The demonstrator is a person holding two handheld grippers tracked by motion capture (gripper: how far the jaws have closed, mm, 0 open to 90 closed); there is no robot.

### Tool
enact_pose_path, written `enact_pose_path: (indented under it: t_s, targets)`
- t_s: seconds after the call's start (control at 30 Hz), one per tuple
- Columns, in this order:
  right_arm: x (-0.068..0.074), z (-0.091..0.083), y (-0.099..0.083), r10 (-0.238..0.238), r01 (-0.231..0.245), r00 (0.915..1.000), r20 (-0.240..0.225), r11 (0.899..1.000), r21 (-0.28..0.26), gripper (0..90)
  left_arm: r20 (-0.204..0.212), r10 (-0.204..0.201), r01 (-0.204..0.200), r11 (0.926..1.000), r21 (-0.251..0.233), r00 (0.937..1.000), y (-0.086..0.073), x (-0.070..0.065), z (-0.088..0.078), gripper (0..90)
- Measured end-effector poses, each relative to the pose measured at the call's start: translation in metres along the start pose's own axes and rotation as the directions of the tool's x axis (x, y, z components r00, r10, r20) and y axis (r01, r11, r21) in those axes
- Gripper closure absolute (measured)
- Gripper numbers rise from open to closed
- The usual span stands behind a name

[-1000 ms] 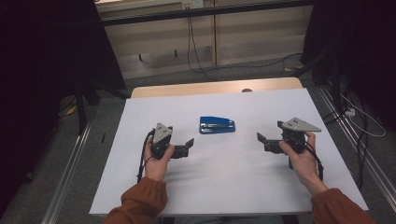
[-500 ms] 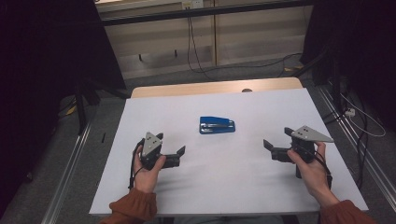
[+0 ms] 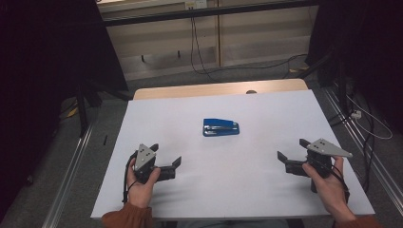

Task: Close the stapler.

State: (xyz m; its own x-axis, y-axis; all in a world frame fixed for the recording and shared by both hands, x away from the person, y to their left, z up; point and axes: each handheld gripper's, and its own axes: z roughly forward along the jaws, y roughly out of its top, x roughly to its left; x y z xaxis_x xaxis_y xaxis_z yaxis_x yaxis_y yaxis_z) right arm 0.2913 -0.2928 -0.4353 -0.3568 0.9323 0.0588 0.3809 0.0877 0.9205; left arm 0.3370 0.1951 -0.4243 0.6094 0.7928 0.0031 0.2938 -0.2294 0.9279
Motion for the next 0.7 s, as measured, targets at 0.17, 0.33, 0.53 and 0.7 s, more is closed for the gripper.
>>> enact_pose_path:
  t_s: [0.17,0.33,0.53,0.7]
  targets:
    - [0.001,-0.006,-0.003,-0.004,0.004,1.0,-0.002,1.0,0.001,5.9,-0.012,-0.013,0.014,0.9997,0.019,0.9998,-0.005,0.0,-0.009,3.3]
    - [0.002,-0.014,-0.004,0.002,-0.002,0.9999,0.013,1.0,-0.004,5.9,-0.025,-0.019,0.02,0.9998,0.007,0.9995,-0.007,0.0,-0.015,3.2]
    - [-0.001,-0.022,-0.01,0.001,-0.001,0.9997,0.022,1.0,-0.001,4.7,-0.002,-0.033,0.033,0.9994,0.011,0.9995,-0.008,0.002,-0.014,3.4]
    - [0.001,-0.015,-0.009,-0.017,0.016,0.9998,0.009,1.0,0.009,2.5,-0.013,-0.018,0.018,0.9998,0.001,0.9998,-0.007,0.001,-0.014,3.3]
